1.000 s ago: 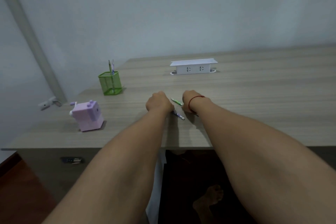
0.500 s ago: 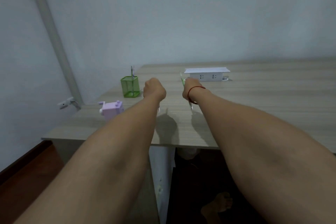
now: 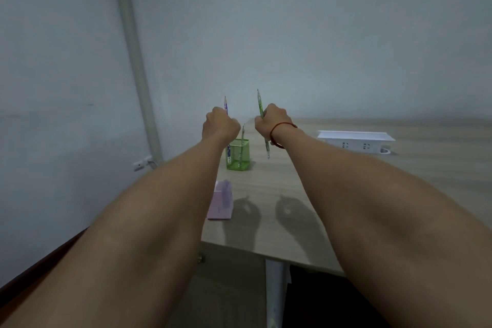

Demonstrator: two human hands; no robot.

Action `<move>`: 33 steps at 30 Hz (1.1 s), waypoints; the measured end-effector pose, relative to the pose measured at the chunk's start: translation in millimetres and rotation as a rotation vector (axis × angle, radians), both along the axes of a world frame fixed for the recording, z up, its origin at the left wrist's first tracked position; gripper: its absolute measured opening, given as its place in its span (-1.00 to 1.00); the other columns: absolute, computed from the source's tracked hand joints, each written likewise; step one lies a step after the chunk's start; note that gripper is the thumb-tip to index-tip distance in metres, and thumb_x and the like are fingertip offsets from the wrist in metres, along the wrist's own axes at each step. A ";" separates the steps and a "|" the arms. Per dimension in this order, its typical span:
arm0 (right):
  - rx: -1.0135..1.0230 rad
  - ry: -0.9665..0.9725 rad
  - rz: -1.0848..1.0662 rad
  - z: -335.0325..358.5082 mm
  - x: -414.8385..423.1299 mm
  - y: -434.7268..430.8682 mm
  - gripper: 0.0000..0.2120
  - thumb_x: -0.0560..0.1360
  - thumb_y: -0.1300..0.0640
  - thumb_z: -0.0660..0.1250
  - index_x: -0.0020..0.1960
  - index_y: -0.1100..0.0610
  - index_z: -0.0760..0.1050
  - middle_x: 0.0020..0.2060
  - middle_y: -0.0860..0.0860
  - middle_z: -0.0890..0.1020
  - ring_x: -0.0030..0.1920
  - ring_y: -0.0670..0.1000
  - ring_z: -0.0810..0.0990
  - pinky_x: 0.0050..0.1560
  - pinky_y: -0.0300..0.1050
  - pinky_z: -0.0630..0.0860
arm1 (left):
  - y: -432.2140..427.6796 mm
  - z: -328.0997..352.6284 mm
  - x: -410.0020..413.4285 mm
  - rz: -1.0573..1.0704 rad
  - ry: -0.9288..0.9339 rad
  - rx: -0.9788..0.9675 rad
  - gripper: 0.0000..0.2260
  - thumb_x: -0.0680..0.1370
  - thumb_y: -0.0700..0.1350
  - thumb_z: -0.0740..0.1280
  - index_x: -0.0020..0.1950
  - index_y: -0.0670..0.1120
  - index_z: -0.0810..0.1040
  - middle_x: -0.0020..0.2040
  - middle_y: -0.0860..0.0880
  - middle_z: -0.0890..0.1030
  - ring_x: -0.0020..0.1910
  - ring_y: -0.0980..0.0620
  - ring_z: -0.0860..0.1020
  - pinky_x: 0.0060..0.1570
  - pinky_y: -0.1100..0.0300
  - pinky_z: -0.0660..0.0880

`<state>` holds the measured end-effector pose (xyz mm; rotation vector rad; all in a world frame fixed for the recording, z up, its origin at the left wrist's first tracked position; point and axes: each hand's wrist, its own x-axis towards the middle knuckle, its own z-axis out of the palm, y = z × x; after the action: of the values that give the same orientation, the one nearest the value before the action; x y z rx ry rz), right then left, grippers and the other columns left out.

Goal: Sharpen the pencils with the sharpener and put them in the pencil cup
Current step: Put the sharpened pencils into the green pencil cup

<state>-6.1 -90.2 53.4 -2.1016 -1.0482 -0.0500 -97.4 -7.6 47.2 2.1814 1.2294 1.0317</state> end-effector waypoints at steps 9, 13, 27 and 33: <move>0.190 0.004 -0.003 -9.6 41.6 87.0 -0.70 0.53 0.24 0.23 0.25 0.23 0.35 0.15 0.17 0.53 0.03 0.16 0.56 -0.02 -0.06 0.49 | 80.1 -21.0 45.1 0.021 -0.273 0.116 -0.83 0.58 -0.16 0.22 0.13 -0.20 0.43 0.10 -0.19 0.55 0.00 -0.12 0.56 -0.14 0.12 0.42; 0.246 -0.005 -0.032 -23.7 62.5 112.4 -0.73 0.53 0.28 0.22 0.22 0.21 0.34 0.09 0.16 0.55 -0.05 0.16 0.55 -0.06 -0.03 0.51 | 109.7 -35.9 67.4 0.002 -0.329 0.140 -0.83 0.55 -0.20 0.23 0.13 -0.19 0.42 0.03 -0.19 0.60 -0.04 -0.13 0.58 -0.16 0.13 0.43; 0.211 0.106 -0.010 -75.8 91.4 174.2 -0.78 0.58 0.17 0.22 0.17 0.22 0.50 0.12 0.15 0.59 0.09 0.15 0.59 -0.01 -0.11 0.48 | 161.3 -82.7 94.7 0.071 -0.141 0.026 -0.82 0.52 -0.12 0.28 0.01 -0.19 0.59 -0.02 -0.16 0.61 -0.07 -0.17 0.60 -0.15 0.13 0.46; 0.088 0.164 -0.001 -82.7 96.5 185.1 -0.79 0.49 0.29 0.31 0.08 0.18 0.65 0.06 0.13 0.66 0.06 0.12 0.63 0.06 -0.13 0.57 | 170.4 -91.7 95.3 0.080 -0.050 -0.055 -0.80 0.50 -0.11 0.32 0.03 -0.20 0.60 -0.03 -0.17 0.63 -0.09 -0.16 0.61 -0.22 0.14 0.45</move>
<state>90.4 94.8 -29.2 -1.9906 -0.9302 0.0740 -2.1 162.9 -44.5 2.0684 1.3157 1.0647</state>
